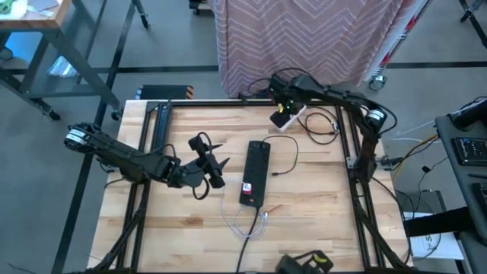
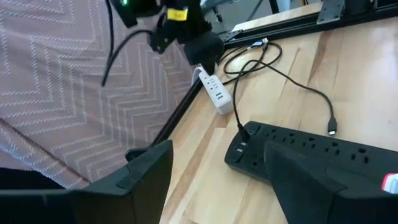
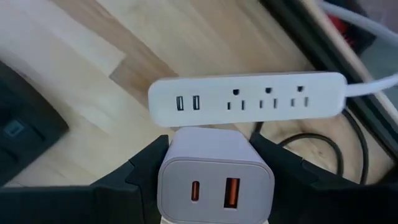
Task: Insert USB
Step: Insert the pink charger adapter into the white outlet extension
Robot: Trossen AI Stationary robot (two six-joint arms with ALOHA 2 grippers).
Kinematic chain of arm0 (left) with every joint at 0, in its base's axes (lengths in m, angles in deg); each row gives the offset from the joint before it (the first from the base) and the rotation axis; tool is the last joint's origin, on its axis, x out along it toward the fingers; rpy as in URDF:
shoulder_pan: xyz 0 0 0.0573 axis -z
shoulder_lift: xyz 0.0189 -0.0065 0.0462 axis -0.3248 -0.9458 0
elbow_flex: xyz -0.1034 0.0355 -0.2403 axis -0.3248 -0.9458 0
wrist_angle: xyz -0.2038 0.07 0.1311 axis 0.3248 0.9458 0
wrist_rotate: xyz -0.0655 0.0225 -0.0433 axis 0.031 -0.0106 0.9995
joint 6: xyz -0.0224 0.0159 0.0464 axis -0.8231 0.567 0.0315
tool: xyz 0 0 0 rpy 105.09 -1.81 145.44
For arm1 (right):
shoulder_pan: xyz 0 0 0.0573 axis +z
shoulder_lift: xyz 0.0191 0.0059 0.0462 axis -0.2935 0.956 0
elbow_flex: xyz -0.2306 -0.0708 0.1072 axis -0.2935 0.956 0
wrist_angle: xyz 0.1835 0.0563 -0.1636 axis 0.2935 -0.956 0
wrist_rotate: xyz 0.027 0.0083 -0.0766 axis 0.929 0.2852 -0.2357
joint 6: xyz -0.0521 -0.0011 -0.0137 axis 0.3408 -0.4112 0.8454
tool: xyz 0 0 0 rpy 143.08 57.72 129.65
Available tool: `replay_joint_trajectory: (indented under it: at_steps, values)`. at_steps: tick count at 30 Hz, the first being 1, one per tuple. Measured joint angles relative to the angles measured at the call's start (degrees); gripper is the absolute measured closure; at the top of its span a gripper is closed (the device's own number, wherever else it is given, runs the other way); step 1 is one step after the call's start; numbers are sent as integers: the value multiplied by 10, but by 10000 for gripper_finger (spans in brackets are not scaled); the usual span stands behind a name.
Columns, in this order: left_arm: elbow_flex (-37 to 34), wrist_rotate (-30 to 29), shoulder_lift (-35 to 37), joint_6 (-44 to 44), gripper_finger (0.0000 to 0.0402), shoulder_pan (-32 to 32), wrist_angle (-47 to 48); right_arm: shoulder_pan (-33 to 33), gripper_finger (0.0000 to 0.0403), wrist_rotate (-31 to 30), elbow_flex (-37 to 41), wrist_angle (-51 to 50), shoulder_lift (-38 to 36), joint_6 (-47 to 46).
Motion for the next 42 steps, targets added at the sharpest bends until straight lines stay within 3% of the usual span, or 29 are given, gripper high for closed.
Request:
replay_joint_trajectory:
  at_steps: [15, 30, 42]
  values:
    - [0, 4, 0, -7, 171, 0, 16, -40, 223, 10, 1, 39, 57, 79]
    - [0, 4, 0, -31, 182, 0, 37, -55, 223, 26, 73, 113, 32, 85]
    - [0, 4, 0, -33, 171, 0, 40, -56, 223, 20, 78, 133, 27, 78]
